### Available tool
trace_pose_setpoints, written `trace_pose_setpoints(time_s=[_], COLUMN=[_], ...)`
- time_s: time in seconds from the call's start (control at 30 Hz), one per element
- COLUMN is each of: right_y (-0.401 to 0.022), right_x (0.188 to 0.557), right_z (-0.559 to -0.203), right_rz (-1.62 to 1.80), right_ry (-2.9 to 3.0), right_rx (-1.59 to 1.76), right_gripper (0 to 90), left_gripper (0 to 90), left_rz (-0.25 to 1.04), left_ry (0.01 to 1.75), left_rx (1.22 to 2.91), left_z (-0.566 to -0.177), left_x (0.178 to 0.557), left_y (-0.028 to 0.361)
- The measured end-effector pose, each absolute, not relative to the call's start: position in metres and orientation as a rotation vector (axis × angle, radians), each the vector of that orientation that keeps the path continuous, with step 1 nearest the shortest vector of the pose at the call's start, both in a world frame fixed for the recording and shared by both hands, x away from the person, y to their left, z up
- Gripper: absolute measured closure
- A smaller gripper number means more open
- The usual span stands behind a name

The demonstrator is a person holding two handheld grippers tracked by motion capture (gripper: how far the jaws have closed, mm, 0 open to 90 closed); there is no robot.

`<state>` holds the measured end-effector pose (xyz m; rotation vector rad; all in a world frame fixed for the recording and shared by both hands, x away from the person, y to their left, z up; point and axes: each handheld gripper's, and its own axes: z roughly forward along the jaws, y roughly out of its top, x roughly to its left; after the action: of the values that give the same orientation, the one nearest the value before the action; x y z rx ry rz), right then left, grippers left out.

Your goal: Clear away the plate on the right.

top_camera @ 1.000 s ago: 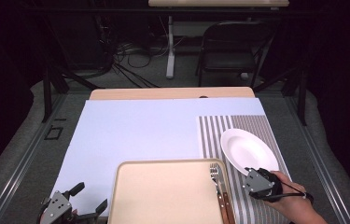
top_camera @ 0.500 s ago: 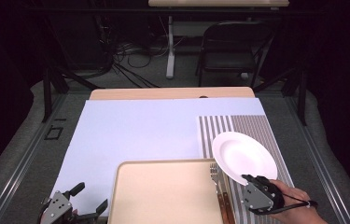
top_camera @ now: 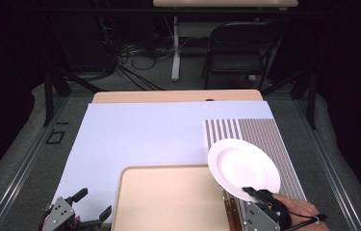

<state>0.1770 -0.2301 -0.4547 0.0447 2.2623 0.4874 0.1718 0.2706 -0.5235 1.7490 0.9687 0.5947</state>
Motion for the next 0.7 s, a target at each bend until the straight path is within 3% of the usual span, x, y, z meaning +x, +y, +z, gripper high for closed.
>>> trace_pose_setpoints(time_s=[0.7], right_y=[-0.186], right_x=[0.159], right_z=[-0.451], right_rz=[0.572], right_ry=[2.270], right_rx=[-0.098], right_gripper=[81.8], left_gripper=[2.9], left_rz=[0.597], left_ry=[0.967], left_rx=[1.748], left_z=[-0.523], left_x=[0.171], left_y=[0.272])
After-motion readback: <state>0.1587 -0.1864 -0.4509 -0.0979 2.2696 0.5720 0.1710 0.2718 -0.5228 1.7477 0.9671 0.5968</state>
